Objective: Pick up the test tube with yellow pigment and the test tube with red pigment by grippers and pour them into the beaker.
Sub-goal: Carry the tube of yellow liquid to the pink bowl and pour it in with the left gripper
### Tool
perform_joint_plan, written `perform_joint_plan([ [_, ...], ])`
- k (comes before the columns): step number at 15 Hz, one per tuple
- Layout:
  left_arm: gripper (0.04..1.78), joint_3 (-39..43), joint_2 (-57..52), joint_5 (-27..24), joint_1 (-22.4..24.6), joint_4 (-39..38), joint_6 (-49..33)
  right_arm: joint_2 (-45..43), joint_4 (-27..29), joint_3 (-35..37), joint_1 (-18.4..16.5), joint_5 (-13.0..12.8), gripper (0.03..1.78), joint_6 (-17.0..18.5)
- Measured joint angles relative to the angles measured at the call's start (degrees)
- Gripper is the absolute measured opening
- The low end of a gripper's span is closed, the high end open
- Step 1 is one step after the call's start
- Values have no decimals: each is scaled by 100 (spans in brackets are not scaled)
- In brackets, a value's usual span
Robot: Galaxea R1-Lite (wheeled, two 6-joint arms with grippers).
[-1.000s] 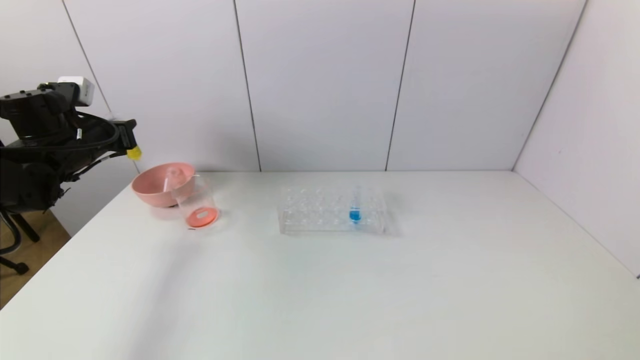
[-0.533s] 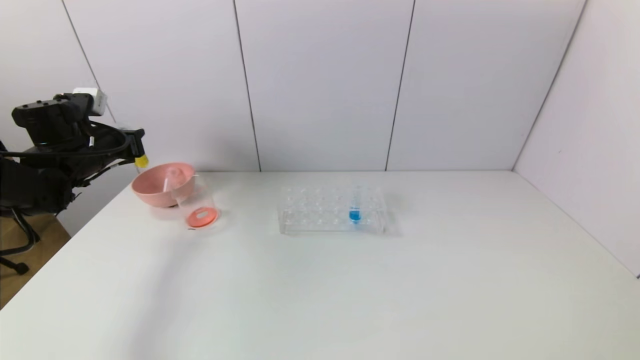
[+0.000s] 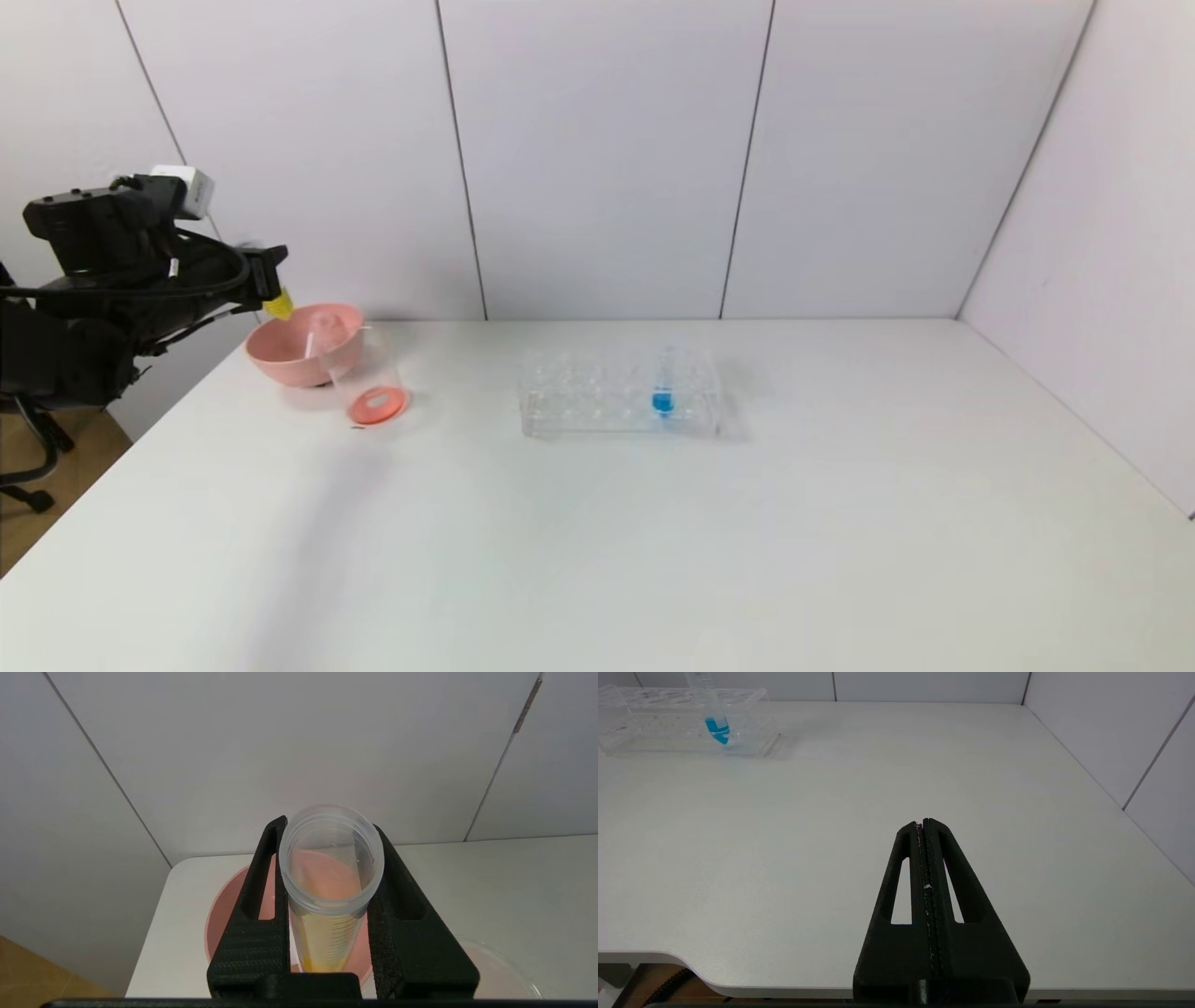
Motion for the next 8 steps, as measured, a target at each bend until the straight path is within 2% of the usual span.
perform_joint_plan([
  [3, 48, -105, -165, -143, -1, 165, 436, -1, 0, 0, 0, 0, 11, 0],
  [8, 48, -245, -228, -149, -22, 413, 485, 0, 0, 0, 0, 2, 11, 0],
])
